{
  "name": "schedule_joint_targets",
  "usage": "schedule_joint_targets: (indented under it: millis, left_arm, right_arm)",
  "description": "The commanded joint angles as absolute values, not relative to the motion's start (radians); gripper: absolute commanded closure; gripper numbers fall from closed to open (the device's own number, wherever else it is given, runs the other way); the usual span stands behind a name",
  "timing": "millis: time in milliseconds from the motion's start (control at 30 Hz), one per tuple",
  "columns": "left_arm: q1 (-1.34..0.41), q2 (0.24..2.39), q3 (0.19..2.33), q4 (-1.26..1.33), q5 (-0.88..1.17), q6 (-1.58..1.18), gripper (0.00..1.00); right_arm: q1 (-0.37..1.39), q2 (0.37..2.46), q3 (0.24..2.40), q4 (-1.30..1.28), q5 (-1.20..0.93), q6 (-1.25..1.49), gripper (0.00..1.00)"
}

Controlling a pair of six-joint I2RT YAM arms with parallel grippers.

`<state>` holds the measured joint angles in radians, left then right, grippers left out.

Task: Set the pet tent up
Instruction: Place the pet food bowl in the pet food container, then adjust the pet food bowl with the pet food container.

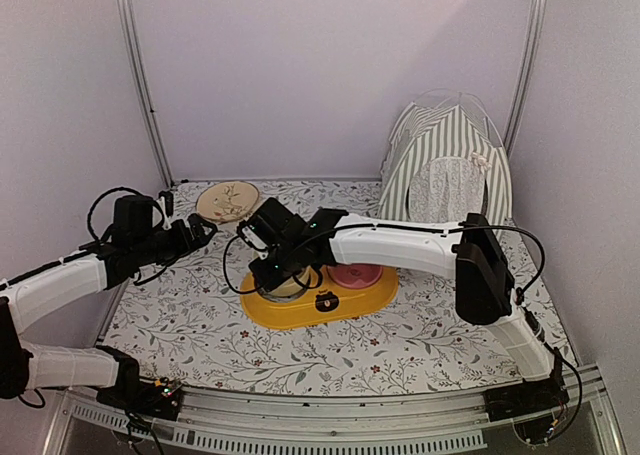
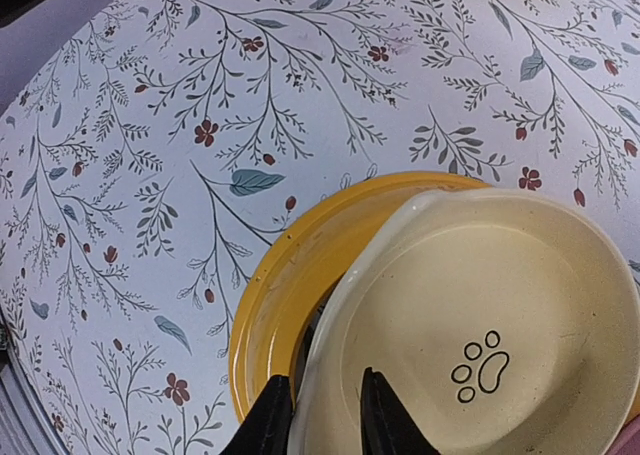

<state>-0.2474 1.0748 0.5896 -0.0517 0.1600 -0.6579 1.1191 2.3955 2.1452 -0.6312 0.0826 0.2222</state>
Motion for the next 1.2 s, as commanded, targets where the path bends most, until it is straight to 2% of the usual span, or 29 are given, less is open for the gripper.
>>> schedule_joint_targets:
  millis: [0, 200, 667, 933, 1167]
  left_arm:
    - [-0.236, 1.080, 0.606, -0.064, 0.160, -0.644, 0.02]
    - [-0.236, 1.084, 0.606, -0.063, 0.163, -0.644, 0.02]
    - [-0.236, 1.095, 0.596, -0.032, 0.196, -0.646, 0.02]
    - [-0.297, 1.155, 0.602, -0.027, 0.222, -0.626, 0.04]
    - [-0.372, 1.240, 0.619, 0.000, 0.212, -0.612, 0.07]
  right_arm:
    - [1.112, 2.359, 2.170, -0.666, 0.097, 0.232, 0.73]
    - [1.113, 2.296, 2.127, -0.675, 0.080, 0.248, 0.72]
    - [1.139, 2.260, 2.033, -0.659, 0.117, 0.286, 0.55]
    - [1.067, 2.228, 1.969, -0.626, 0.161, 0.344, 0.49]
    - [1.010, 2.338, 2.040, -0.676, 0.141, 0.383, 0.50]
